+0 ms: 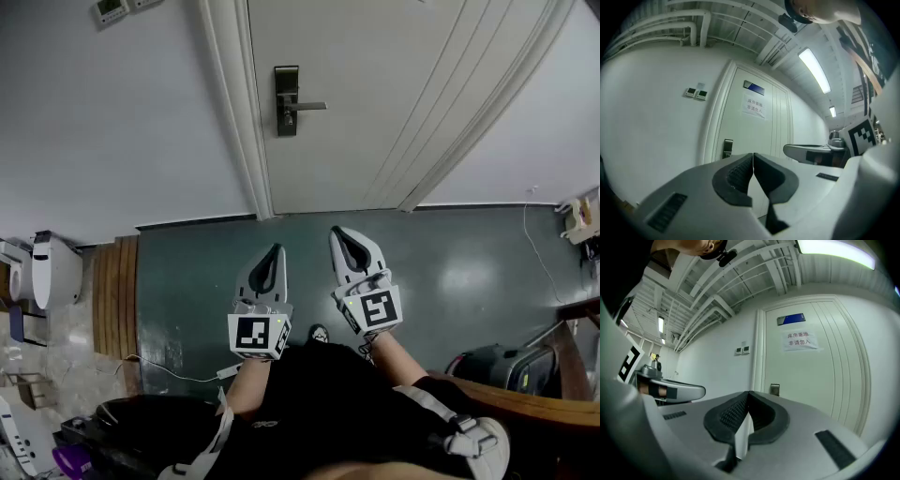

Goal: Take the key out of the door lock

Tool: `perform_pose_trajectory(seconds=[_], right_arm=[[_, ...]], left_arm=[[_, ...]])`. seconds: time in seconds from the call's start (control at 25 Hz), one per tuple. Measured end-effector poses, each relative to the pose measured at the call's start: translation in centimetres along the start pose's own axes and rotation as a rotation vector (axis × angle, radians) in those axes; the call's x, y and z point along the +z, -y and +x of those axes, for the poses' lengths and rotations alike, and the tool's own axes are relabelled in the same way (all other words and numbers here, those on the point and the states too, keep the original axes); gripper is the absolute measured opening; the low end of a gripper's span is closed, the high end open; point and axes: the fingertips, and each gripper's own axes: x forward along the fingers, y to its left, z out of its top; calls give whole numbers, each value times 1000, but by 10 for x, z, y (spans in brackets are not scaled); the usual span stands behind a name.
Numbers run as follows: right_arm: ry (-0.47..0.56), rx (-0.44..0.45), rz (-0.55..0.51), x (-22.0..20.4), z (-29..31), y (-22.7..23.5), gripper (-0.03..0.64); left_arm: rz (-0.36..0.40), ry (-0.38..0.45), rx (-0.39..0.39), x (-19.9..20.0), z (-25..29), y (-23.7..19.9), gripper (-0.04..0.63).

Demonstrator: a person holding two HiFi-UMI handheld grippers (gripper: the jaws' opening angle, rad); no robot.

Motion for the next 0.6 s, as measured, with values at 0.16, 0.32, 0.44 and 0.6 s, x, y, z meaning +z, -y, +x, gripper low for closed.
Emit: perform_pose_trajectory(seconds=[0.16, 0.32, 0.44, 0.6], right_arm=[[-13, 8, -1, -3, 1, -11, 8], [-43, 15, 6, -14, 3, -25, 8], [-86, 29, 41, -27, 9, -36, 8], [-133, 53, 149, -45, 14, -46, 131]], left_arm=[[-8, -15, 2, -6, -9, -5, 25], [-27, -28, 10, -14, -19, -15, 25], [-42, -42, 17, -20, -27, -25, 25], [-60, -66, 14, -32, -37, -38, 25]])
